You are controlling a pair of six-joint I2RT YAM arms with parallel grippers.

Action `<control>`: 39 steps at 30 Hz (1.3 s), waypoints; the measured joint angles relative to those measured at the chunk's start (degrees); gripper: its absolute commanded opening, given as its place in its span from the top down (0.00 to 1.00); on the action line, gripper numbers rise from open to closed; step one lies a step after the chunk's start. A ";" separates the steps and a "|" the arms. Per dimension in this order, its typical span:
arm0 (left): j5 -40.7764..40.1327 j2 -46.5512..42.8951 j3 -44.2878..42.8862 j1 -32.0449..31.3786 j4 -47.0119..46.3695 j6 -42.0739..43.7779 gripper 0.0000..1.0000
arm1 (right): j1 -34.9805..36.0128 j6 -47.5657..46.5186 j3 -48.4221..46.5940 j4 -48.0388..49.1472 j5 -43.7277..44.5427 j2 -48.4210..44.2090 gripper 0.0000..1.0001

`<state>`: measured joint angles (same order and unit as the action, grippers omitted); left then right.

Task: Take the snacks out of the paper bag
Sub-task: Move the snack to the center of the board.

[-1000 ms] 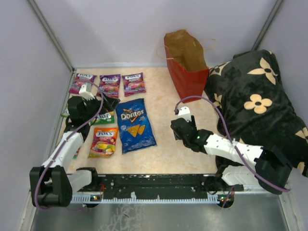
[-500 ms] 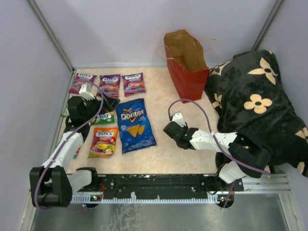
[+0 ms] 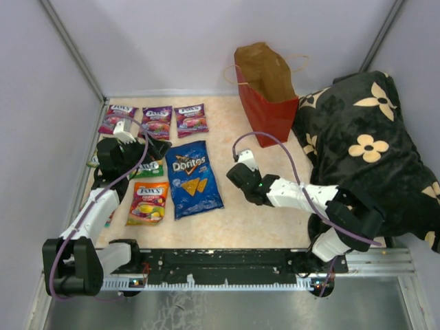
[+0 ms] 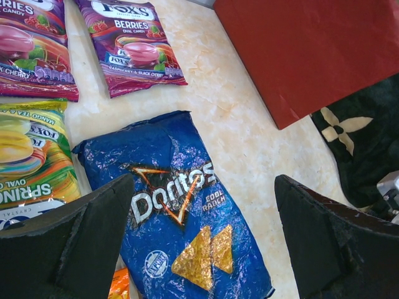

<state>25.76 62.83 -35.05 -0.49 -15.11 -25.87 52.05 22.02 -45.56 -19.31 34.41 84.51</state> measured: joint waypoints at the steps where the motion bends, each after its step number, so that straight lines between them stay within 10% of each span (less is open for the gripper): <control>1: 0.00 0.00 0.00 0.00 0.00 0.00 0.00 | 0.00 -0.44 -1.33 0.26 0.02 0.57 1.00; 11: 0.04 0.02 0.02 0.00 -0.20 0.15 0.00 | -1.29 -6.16 -18.75 7.52 -3.32 12.00 1.00; 19: 0.00 0.02 0.04 0.00 -0.26 0.39 0.00 | -2.75 -31.26 -31.93 11.34 -18.03 23.63 1.00; 26: -0.09 0.02 0.04 0.00 -0.24 0.70 0.00 | -4.85 -56.81 -25.59 13.35 -29.81 22.29 1.00; 39: -0.09 0.55 0.04 0.00 -0.26 0.87 0.00 | -17.86 -92.26 -28.35 -10.73 -61.29 18.71 1.00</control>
<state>25.67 63.37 -35.00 -0.49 -15.38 -24.99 34.20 -70.24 -73.91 -30.04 -26.87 103.22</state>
